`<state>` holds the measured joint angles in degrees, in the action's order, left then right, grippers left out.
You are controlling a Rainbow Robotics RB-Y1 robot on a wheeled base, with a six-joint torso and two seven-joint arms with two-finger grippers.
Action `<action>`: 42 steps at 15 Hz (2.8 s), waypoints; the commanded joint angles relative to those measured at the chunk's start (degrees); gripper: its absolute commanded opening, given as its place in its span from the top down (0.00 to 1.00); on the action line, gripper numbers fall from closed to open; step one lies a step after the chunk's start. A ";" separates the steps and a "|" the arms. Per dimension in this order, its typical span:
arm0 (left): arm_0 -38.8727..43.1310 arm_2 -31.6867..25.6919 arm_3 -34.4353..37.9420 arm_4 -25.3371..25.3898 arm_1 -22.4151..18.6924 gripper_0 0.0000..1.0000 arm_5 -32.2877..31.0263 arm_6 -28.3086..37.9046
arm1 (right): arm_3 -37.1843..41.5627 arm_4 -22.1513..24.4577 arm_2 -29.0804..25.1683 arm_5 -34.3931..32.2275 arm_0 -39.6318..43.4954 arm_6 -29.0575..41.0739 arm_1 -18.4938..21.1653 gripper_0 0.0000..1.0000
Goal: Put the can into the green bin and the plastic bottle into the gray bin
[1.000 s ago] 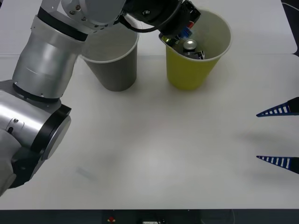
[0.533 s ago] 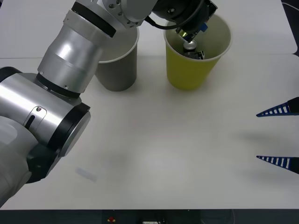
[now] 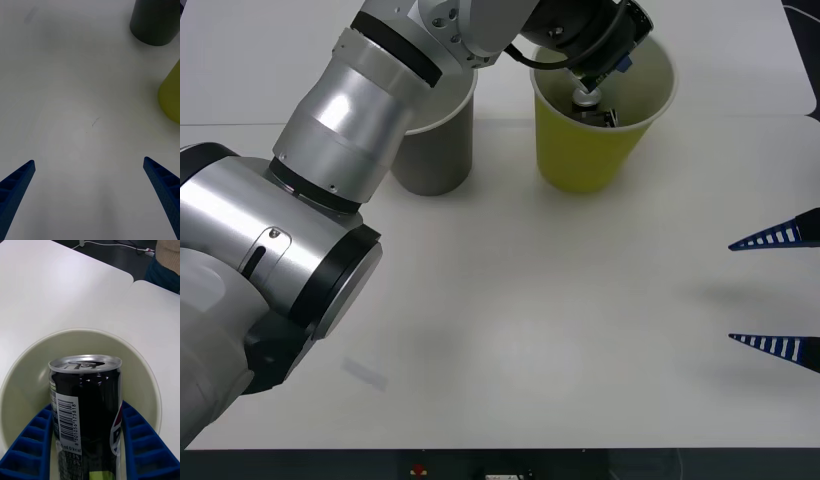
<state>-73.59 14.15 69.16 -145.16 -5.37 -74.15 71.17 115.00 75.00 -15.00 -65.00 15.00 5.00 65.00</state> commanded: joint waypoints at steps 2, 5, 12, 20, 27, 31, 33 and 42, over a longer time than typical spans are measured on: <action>1.69 -0.08 1.94 1.46 -0.17 0.00 -0.03 -2.79 | 0.00 0.00 0.00 0.00 0.00 0.00 0.00 0.00; 7.85 -1.05 10.56 3.13 -2.37 0.00 -0.03 -6.92 | 0.00 0.00 0.00 0.00 0.00 0.00 0.00 0.00; 29.64 -2.11 40.61 14.38 -12.83 0.00 -0.03 -13.95 | 0.00 0.00 0.00 0.00 0.00 0.00 0.00 0.00; 49.94 -12.74 52.30 33.89 -23.20 0.00 -0.12 -34.16 | 0.00 0.00 0.00 0.00 0.00 0.00 0.00 0.00; 61.72 -20.56 53.01 45.93 -30.67 0.00 -0.03 -48.84 | 0.00 0.00 0.00 0.00 0.00 0.00 0.00 0.00; 66.38 -23.64 53.01 49.62 -34.89 0.00 -0.21 -53.68 | 0.00 0.00 0.00 0.00 0.00 0.00 0.00 0.00; 67.44 -25.57 53.01 50.32 -35.77 0.00 -3.11 -54.12 | 0.00 0.00 0.00 0.00 0.00 0.00 0.00 0.00; 73.06 -28.56 50.28 57.97 -44.20 0.00 -7.24 -54.91 | 0.00 0.00 0.00 0.00 0.00 0.00 0.00 0.00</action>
<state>-0.94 -14.44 119.77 -87.83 -48.93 -81.48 16.46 115.00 75.00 -15.00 -65.00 15.00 5.00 65.00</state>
